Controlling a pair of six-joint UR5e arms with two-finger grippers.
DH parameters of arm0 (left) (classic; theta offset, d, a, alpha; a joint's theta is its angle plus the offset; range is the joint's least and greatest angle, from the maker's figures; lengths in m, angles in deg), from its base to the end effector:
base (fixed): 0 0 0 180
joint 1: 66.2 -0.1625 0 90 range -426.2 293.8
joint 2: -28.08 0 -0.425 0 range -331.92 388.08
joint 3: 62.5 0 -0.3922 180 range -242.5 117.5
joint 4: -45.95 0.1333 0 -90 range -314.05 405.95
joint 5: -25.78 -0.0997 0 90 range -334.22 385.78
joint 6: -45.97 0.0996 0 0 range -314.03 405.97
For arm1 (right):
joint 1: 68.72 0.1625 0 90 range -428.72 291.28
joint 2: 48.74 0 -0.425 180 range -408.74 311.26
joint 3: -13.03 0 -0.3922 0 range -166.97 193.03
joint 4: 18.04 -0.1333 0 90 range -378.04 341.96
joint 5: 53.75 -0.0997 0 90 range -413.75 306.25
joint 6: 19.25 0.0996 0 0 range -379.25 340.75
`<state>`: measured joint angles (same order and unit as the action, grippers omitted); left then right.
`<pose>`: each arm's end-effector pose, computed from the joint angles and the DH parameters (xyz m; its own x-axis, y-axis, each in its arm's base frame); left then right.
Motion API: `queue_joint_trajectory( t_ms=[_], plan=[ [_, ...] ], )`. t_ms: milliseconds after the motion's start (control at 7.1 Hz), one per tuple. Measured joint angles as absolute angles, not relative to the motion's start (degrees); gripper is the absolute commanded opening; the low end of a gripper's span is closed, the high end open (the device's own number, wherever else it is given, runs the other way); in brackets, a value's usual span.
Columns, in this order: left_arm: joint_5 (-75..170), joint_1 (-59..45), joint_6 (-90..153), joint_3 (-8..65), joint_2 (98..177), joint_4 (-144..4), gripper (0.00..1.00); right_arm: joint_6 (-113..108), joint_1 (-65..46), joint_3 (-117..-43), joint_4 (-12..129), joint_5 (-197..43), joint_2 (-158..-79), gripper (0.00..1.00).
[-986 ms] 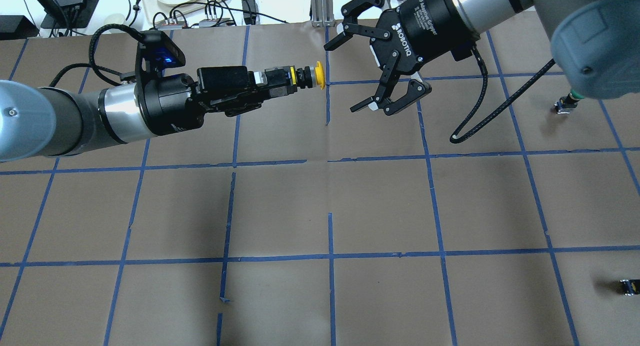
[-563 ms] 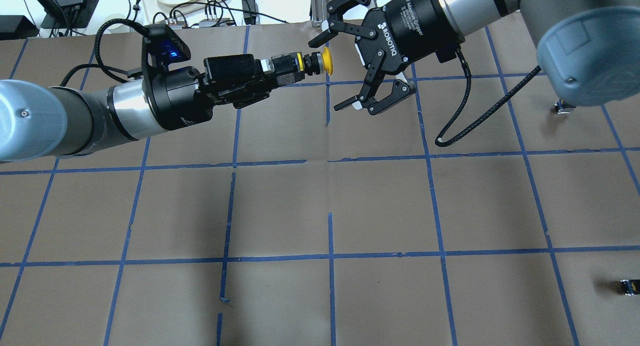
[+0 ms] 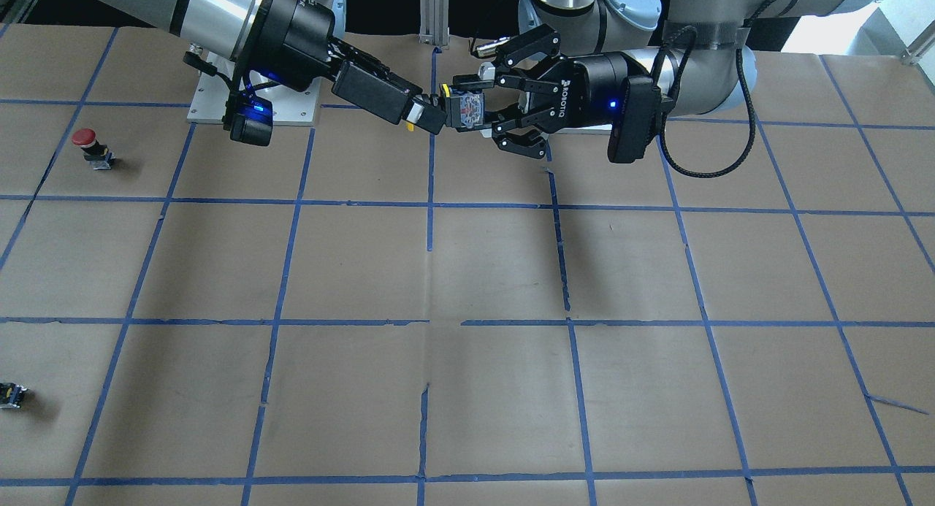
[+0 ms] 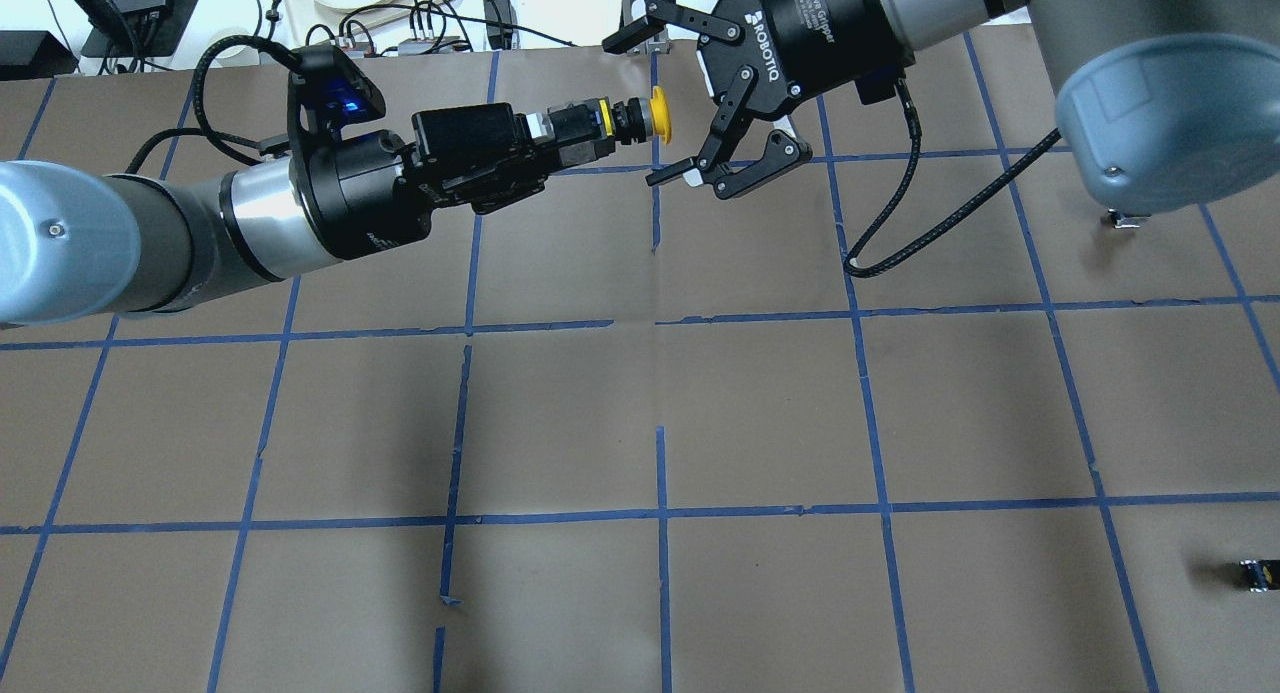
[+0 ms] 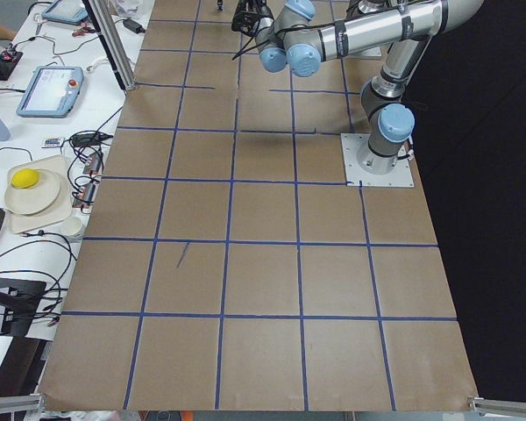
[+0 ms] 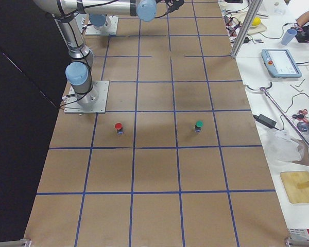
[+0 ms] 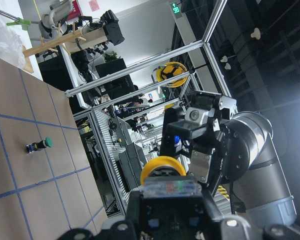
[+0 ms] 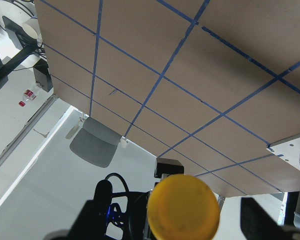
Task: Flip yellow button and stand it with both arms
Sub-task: 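Close the right gripper on the yellow cap held by the left gripper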
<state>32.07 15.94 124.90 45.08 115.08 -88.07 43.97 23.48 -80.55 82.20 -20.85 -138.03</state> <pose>-0.1729 -0.4464 0.4088 -0.0268 0.3480 0.9371 -0.2341 0.9092 -0.3443 0.2360 -0.4924 0.5147 -0.2771 0.8387 -0.4688 0.4644 0.5441 0.6988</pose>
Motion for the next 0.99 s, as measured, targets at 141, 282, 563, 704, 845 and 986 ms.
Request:
queue_joint_trajectory(
  t_ms=[141, 282, 563, 704, 845, 986],
  plan=[
    [32.1, 16.0, 124.9, 45.1, 115.0, -88.1, 0.15, 44.0, 23.5, -80.9, 82.2, -20.0, -138.0, 0.97],
    [32.1, 16.0, 124.9, 45.1, 115.0, -88.1, 0.15, 44.2, 23.5, -81.3, 82.2, -18.7, -138.1, 0.91],
    [32.1, 16.0, 125.0, 45.2, 115.0, -88.1, 0.15, 44.4, 23.4, -81.6, 82.1, -18.1, -138.3, 0.86],
    [32.1, 16.0, 125.1, 45.2, 115.0, -88.0, 0.15, 44.6, 23.4, -81.6, 82.1, -18.3, -138.4, 0.86],
    [32.0, 16.0, 125.1, 45.2, 114.9, -88.0, 0.15, 45.1, 23.4, -81.5, 82.1, -18.4, -138.5, 0.86],
    [32.0, 16.0, 125.1, 45.2, 114.8, -88.0, 0.15, 45.6, 23.4, -81.5, 82.1, -18.4, -138.6, 0.81]
  ],
)
